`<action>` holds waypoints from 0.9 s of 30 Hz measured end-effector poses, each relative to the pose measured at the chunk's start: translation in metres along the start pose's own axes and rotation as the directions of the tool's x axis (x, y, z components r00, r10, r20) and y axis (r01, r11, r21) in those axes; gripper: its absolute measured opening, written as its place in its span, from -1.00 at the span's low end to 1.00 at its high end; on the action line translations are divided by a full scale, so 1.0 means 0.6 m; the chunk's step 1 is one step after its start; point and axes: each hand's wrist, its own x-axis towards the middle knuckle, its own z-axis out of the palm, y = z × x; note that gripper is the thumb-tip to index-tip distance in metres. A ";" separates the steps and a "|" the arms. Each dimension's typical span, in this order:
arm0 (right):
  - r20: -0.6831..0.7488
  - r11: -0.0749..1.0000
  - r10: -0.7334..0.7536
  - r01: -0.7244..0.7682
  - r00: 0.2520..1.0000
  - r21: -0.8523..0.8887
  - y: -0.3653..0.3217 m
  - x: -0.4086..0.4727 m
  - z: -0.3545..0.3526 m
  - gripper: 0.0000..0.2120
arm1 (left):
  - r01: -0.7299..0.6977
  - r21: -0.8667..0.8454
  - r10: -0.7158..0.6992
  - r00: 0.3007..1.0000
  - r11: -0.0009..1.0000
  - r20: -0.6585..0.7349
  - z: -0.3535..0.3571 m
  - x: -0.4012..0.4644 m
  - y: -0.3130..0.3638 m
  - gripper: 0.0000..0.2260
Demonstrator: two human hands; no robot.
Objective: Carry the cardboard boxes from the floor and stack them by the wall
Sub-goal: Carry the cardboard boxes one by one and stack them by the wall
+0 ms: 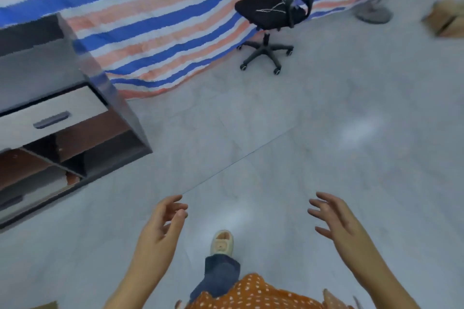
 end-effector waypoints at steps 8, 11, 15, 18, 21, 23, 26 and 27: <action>-0.355 0.989 0.035 0.018 0.934 0.144 -0.050 0.059 0.008 -0.82 | -0.262 0.085 0.220 0.916 0.961 0.335 0.037 0.254 0.118 -0.79; -0.457 0.983 0.080 0.007 0.886 0.185 -0.048 0.060 0.000 -0.78 | -0.323 0.109 0.240 0.853 0.940 0.464 0.085 0.311 0.161 -0.81; -0.576 0.966 0.173 -0.024 0.799 0.256 -0.031 0.054 -0.022 -0.80 | -0.378 0.045 0.282 0.760 0.925 0.586 0.164 0.346 0.212 -0.80; -0.626 0.961 0.215 -0.049 0.749 0.271 -0.022 0.060 -0.047 -0.74 | -0.368 -0.004 0.278 0.696 0.930 0.662 0.228 0.356 0.242 -0.81; -0.654 0.956 0.243 -0.064 0.716 0.286 -0.014 0.080 -0.086 -0.67 | -0.373 -0.017 0.276 0.652 0.928 0.706 0.293 0.367 0.266 -0.80; -0.667 0.949 0.265 -0.064 0.696 0.310 -0.008 0.103 -0.127 -0.74 | -0.381 -0.014 0.275 0.639 0.924 0.718 0.343 0.377 0.286 -0.80; -0.678 0.947 0.269 -0.059 0.685 0.316 -0.003 0.144 -0.221 -0.76 | -0.388 -0.019 0.288 0.650 0.922 0.703 0.431 0.387 0.321 -0.80; -0.683 0.947 0.264 -0.049 0.682 0.317 -0.004 0.157 -0.258 -0.75 | -0.389 -0.024 0.293 0.651 0.921 0.700 0.464 0.387 0.336 -0.80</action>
